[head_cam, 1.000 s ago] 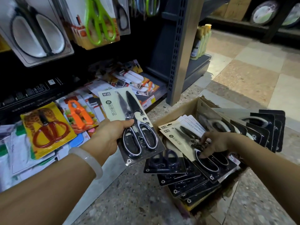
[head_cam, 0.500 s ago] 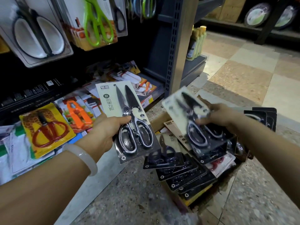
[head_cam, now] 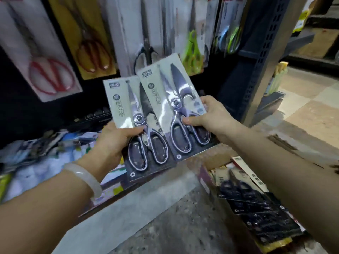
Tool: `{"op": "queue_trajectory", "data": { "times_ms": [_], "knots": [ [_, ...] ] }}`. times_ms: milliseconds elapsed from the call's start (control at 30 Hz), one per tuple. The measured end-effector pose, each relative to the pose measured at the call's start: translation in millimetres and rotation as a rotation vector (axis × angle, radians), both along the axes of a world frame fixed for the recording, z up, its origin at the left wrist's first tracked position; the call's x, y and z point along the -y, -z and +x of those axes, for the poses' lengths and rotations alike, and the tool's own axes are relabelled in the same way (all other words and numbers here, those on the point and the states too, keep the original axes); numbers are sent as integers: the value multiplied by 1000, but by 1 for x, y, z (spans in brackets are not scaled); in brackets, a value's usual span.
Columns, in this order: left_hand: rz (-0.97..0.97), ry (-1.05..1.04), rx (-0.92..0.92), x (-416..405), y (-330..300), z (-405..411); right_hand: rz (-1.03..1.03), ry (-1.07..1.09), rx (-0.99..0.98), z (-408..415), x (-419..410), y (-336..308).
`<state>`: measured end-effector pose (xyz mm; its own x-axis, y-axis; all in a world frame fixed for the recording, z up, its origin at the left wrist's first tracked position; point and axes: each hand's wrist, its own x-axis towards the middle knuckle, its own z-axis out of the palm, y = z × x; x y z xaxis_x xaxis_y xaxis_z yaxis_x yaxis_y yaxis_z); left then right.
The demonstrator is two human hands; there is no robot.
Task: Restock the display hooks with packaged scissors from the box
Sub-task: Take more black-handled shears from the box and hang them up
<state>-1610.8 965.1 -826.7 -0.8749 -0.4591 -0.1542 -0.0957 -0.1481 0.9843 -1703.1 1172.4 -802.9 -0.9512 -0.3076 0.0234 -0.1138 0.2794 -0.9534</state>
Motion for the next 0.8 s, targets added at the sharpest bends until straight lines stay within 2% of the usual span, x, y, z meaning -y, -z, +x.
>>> {"op": "queue_trajectory", "data": {
  "times_ms": [167, 533, 633, 800],
  "knots": [
    [-19, -139, -48, 83, -23, 81, -95, -146, -26, 50, 100, -10],
    [-116, -458, -107, 235, -55, 291, -184, -481, 75, 202, 294, -32],
    [-123, -514, -127, 271, -62, 335, -235, -552, 124, 241, 339, -41],
    [-135, -585, -156, 317, -66, 388, -277, -619, 75, 287, 399, -48]
  ]
}}
